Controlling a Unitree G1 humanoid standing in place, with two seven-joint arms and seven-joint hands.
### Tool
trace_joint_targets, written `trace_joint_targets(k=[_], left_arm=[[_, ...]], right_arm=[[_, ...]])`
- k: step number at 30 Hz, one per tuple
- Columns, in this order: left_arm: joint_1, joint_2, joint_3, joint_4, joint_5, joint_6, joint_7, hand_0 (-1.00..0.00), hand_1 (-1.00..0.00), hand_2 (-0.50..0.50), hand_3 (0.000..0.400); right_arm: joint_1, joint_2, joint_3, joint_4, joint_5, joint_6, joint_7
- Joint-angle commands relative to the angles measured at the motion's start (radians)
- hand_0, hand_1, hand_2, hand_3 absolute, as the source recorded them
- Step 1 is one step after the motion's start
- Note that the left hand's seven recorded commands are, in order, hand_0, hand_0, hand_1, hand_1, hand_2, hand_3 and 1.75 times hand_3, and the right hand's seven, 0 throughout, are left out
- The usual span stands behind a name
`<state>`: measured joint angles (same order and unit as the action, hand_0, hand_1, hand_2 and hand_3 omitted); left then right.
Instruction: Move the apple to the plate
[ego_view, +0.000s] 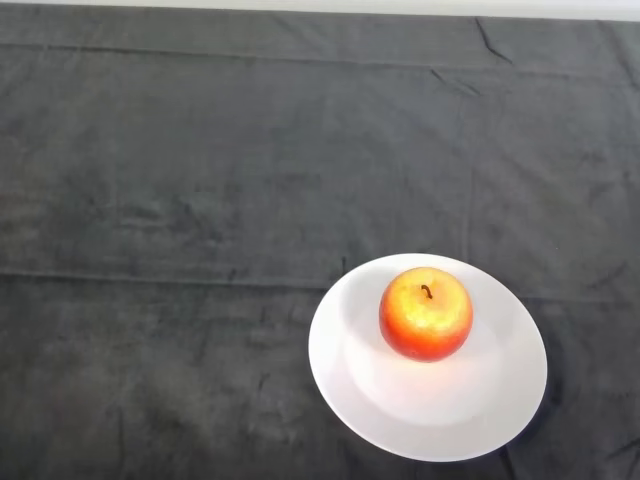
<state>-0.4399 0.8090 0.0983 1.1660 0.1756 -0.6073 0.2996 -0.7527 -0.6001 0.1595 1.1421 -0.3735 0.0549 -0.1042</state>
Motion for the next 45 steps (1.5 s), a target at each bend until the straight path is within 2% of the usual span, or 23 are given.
trace_joint_targets(k=[1,45], left_arm=[[0.012,0.050,0.026,0.023,-0.021,0.013,0.021,0.00,0.00,0.00,0.000],[0.007,0.049,0.039,0.010,-0.008,-0.009,0.020,0.00,0.00,0.00,0.000]], right_arm=[[0.026,-0.006,-0.0095,0.023,0.0047,-0.007,0.0027],[0.024,-0.006,-0.0086,0.026,0.0052,-0.010,0.0019]])
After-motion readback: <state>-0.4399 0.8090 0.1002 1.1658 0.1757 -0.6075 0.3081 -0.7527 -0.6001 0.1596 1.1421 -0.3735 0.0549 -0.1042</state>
